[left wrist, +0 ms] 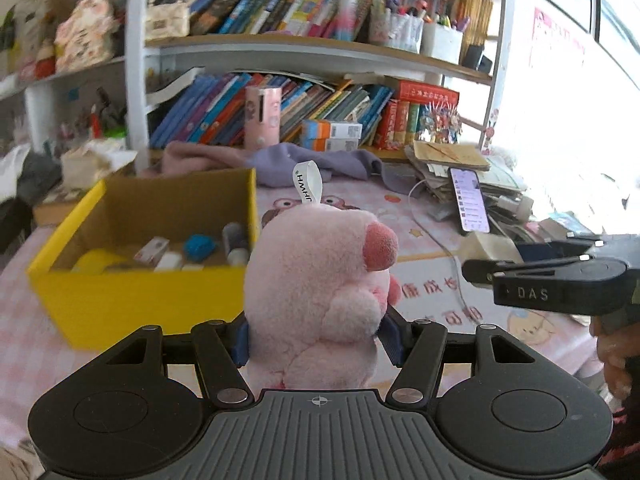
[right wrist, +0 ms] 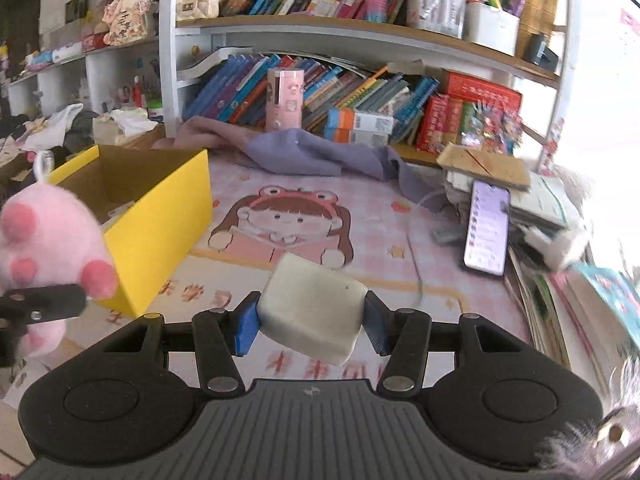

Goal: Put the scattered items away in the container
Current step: 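Lift the plush pig and cream block and carry them toward the yellow box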

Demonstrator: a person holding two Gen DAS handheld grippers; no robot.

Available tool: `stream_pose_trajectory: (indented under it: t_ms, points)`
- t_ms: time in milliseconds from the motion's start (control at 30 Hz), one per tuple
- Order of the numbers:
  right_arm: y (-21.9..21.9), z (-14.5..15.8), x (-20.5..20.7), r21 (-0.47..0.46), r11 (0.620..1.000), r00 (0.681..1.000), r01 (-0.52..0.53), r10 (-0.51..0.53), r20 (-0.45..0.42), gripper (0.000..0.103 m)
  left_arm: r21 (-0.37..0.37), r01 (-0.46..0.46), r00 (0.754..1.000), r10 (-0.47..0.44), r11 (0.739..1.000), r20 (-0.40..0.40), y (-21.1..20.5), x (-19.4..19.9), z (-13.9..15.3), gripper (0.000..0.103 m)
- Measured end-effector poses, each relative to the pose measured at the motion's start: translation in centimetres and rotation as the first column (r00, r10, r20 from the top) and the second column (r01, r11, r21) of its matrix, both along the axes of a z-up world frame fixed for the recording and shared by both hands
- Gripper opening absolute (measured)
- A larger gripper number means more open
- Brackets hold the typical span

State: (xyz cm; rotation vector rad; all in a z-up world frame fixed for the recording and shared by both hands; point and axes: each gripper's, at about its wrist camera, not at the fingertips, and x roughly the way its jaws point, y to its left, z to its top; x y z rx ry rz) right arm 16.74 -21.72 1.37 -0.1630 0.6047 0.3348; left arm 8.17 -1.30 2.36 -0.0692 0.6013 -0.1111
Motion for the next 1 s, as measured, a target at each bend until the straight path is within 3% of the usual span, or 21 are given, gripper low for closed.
stream_pose_trajectory:
  t_ms: [400,1000]
  points:
    - [4.6,-0.6,-10.6,-0.039,0.998,0.998,-0.055,0.054,-0.016,0.050,-0.002,0.021,0.999,-0.021,1.000,-0.029,3.6,-7.6,-0.4,0.060]
    - [10.2,-1.1,-15.0,-0.053,0.972,0.972,-0.228,0.223,-0.076,0.050,-0.025,-0.049,0.996,0.047,0.998,-0.070,7.7,-11.9,-1.1,0.060]
